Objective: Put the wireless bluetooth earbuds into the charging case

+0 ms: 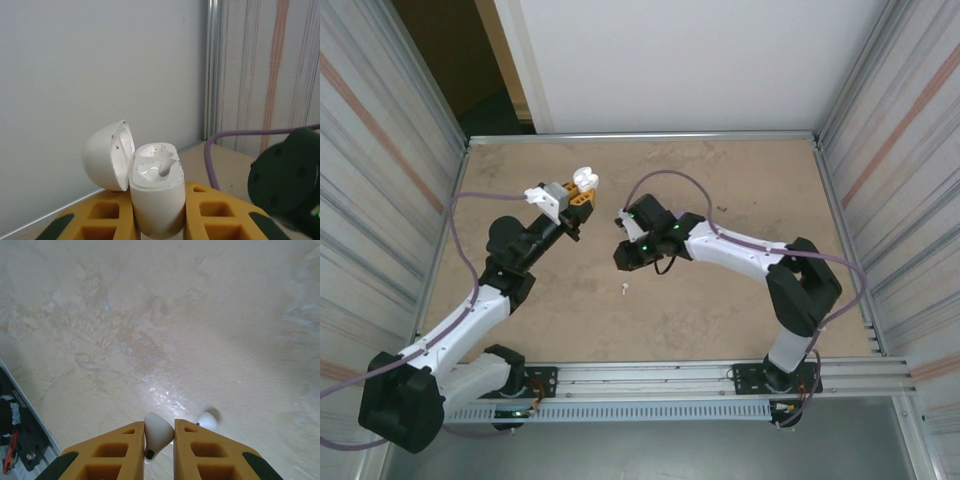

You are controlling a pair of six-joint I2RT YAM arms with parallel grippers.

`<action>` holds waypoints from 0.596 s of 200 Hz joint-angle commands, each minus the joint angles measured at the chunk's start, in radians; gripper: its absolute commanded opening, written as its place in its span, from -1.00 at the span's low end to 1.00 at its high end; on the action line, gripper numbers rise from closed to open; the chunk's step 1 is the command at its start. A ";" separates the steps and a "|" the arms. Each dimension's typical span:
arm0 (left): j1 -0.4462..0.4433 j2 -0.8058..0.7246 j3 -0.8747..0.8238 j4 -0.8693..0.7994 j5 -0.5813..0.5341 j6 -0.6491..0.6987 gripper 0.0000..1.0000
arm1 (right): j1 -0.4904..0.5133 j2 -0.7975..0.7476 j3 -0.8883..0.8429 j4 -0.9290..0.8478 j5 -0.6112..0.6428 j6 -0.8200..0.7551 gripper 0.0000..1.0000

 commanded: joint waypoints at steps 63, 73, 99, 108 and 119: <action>0.004 0.088 0.055 0.085 0.153 0.007 -1.00 | -0.132 -0.293 -0.065 -0.017 -0.050 -0.117 -0.63; 0.004 0.101 0.060 0.090 0.179 0.009 -1.00 | -0.142 -0.317 -0.061 -0.022 -0.057 -0.129 -0.63; 0.001 0.129 0.084 0.077 0.234 0.017 -1.00 | -0.162 -0.372 -0.043 -0.047 -0.053 -0.165 -0.63; -0.004 0.137 0.093 0.066 0.251 0.026 -1.00 | -0.167 -0.389 -0.033 -0.060 -0.044 -0.181 -0.63; -0.012 0.145 0.103 0.053 0.269 0.041 -1.00 | -0.172 -0.410 -0.024 -0.069 -0.036 -0.198 -0.62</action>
